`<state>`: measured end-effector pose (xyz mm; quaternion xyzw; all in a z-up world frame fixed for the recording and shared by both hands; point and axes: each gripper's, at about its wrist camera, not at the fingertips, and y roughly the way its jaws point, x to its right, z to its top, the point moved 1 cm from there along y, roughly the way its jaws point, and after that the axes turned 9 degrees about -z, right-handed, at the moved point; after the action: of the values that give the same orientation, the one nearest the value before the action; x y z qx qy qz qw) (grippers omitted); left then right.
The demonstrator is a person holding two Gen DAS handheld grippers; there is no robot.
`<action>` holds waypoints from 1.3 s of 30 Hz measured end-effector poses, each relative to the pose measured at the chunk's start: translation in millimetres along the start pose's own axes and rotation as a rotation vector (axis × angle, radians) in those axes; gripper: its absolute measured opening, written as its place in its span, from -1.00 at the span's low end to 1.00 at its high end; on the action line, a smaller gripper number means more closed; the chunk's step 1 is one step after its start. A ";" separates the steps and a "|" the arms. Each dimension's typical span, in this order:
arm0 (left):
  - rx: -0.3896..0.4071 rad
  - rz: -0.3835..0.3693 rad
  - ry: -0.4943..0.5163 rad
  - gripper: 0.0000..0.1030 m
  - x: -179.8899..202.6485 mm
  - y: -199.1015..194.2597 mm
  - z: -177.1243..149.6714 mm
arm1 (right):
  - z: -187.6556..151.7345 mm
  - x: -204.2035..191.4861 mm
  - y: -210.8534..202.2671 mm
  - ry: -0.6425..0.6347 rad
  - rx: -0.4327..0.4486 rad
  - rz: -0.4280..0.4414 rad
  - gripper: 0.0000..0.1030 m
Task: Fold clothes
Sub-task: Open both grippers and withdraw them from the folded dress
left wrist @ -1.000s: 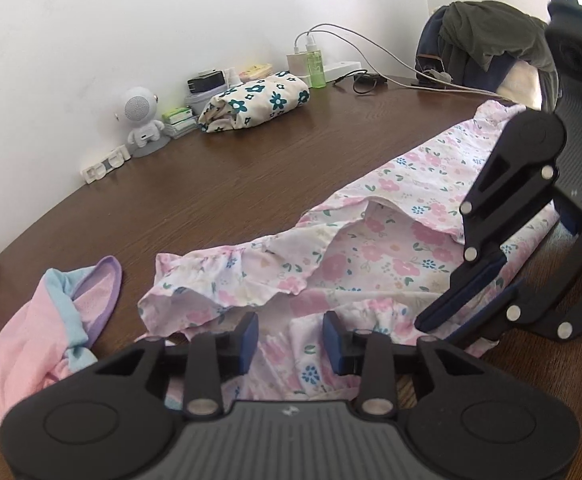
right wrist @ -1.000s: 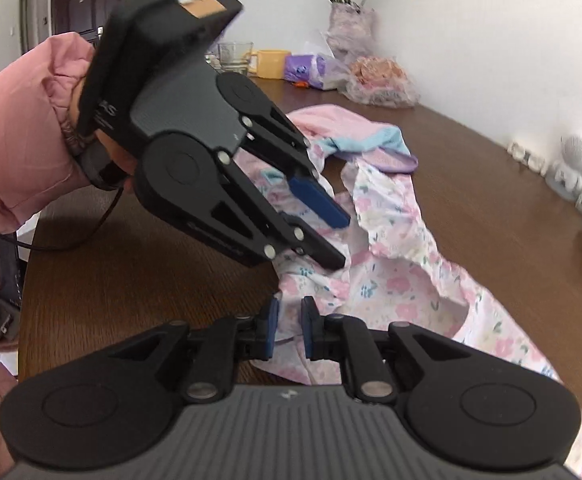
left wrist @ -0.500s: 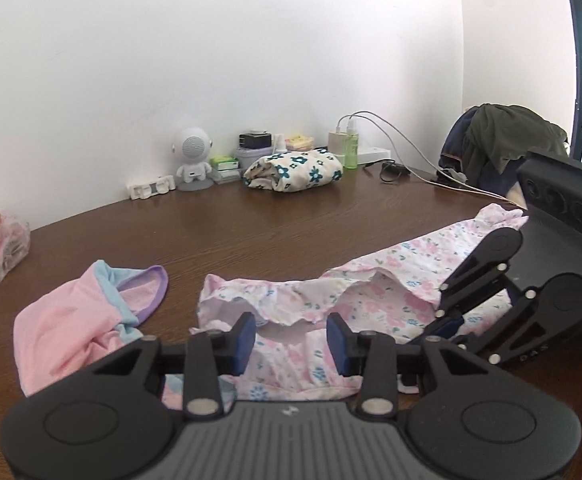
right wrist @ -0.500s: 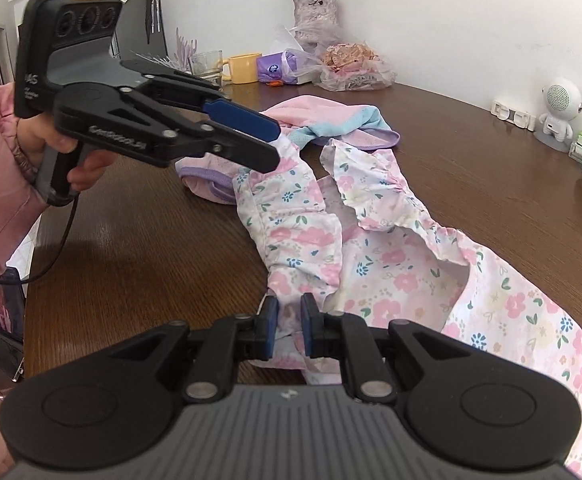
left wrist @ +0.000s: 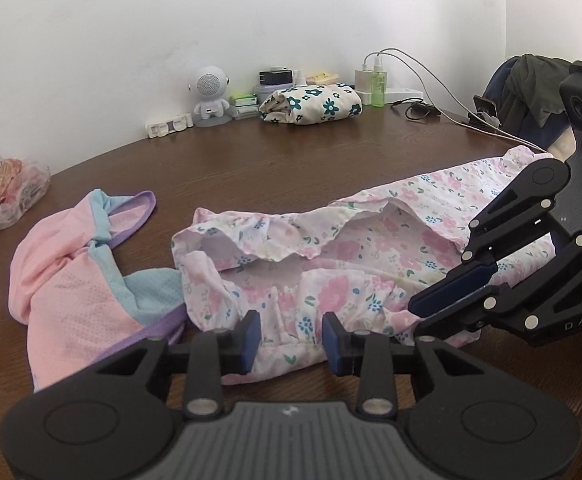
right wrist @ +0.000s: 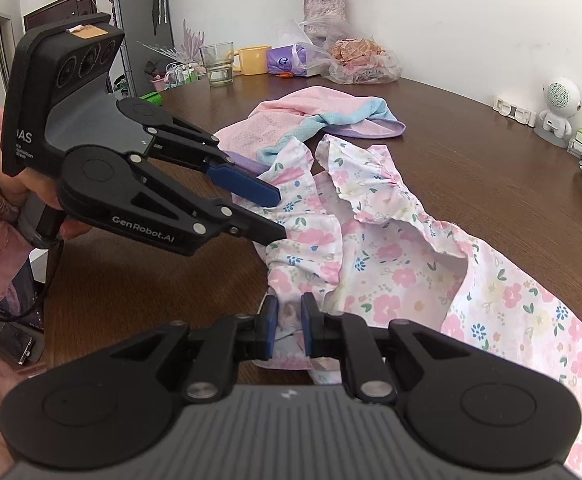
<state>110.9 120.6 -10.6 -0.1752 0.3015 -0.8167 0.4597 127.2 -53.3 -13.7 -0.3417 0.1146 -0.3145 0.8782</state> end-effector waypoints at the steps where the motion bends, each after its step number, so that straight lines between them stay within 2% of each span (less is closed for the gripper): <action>1: 0.005 0.018 0.002 -0.37 4.7 -1.8 -3.0 | -3.0 0.1 -3.5 0.000 -0.001 0.006 -0.77; 6: 0.039 0.100 -0.052 -0.37 34.4 -14.2 -18.4 | -17.0 -6.8 -21.6 0.006 -0.009 0.040 -0.77; 8: 0.051 0.109 -0.083 -0.37 43.0 -18.3 -23.9 | -21.3 -13.8 -29.0 -0.016 -0.016 0.049 -0.71; 12: 0.050 0.125 -0.084 -0.37 48.9 -20.0 -26.1 | -27.3 -24.3 -35.9 -0.028 0.000 0.052 -0.43; 16: 0.069 0.127 -0.103 -0.35 50.7 -26.4 -26.2 | -28.1 -27.0 -42.9 -0.008 0.042 0.043 -0.32; 18: 0.111 0.118 -0.126 -0.18 50.9 -35.5 -27.3 | -26.7 -22.1 -59.6 0.033 0.118 0.053 -0.20; 20: 0.151 0.126 -0.170 0.26 49.3 -45.6 -28.1 | -25.2 -14.0 -79.3 0.085 0.200 0.046 0.02; 22: 0.182 0.147 -0.216 0.53 46.8 -54.5 -28.6 | -24.5 -4.4 -98.8 0.141 0.270 0.004 0.35; 23: 0.194 0.150 -0.233 0.57 45.9 -58.0 -28.9 | -25.3 -0.2 -106.3 0.169 0.290 -0.029 0.43; 24: 0.208 0.149 -0.254 0.58 45.3 -62.4 -29.2 | -26.2 4.0 -113.8 0.196 0.311 -0.062 0.59; 26: 0.237 0.141 -0.292 0.79 47.1 -69.2 -30.0 | -31.1 11.4 -127.1 0.259 0.341 -0.118 0.78; 27: 0.253 0.137 -0.307 0.80 49.7 -71.7 -30.6 | -34.2 16.1 -134.2 0.297 0.357 -0.148 1.00; 31: 0.314 0.121 -0.369 0.97 60.1 -81.9 -33.0 | -48.6 32.6 -156.8 0.463 0.388 -0.219 1.00; 35: 0.310 0.124 -0.385 0.98 70.6 -80.8 -30.0 | -62.1 40.0 -157.1 0.628 0.321 -0.225 1.00; 39: 0.290 0.121 -0.403 0.98 78.3 -73.4 -27.6 | -73.2 35.3 -154.2 0.614 0.220 -0.375 1.00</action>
<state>7.5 91.7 17.2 -0.2485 0.0934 -0.7708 0.5791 51.1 -201.9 36.2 -0.1503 0.2736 -0.5682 0.7613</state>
